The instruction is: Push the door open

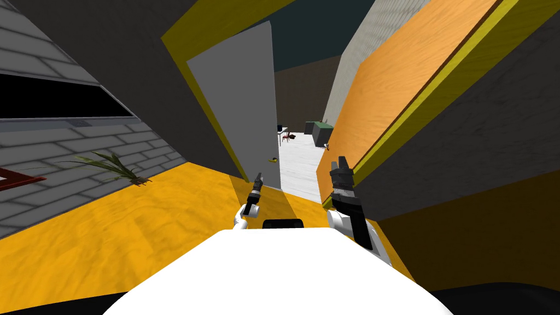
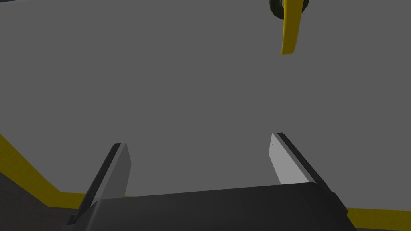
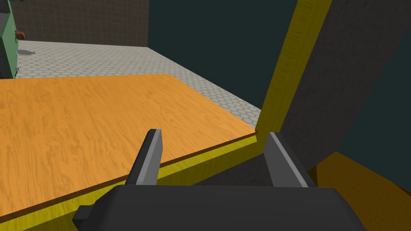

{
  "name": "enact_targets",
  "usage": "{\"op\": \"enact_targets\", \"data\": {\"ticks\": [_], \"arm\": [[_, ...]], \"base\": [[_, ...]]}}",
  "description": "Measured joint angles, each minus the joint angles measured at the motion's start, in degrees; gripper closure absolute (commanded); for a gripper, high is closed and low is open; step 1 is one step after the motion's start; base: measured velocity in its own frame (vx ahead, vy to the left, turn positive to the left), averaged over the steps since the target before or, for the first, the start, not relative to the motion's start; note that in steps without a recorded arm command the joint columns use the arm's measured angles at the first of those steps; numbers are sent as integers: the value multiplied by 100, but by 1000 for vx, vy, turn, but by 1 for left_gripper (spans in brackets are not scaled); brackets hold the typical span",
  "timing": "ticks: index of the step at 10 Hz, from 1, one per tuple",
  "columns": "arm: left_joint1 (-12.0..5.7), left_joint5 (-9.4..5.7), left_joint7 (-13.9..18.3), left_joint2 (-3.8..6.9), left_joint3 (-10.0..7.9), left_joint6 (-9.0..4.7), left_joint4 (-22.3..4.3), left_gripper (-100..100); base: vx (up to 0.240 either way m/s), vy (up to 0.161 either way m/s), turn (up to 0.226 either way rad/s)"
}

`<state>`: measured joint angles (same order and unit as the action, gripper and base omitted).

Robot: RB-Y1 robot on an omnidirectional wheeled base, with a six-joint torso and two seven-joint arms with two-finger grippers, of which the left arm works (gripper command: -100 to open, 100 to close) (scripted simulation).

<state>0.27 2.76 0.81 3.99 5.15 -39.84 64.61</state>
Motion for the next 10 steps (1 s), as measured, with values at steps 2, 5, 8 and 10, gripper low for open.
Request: {"op": "enact_targets", "data": {"ticks": [2,5,8,10], "arm": [[-86,-7,52,4,43,-41,-281,-100],[-248,-9,51,-59,74,-136,-708,-100],[-416,-18,108,-80,122,-204,-1133,-100],[-568,-29,136,-112,143,-298,-1507,-100]], "base": [[74,60,-41],[66,45,-47],[86,56,-51],[76,63,-48]]}}
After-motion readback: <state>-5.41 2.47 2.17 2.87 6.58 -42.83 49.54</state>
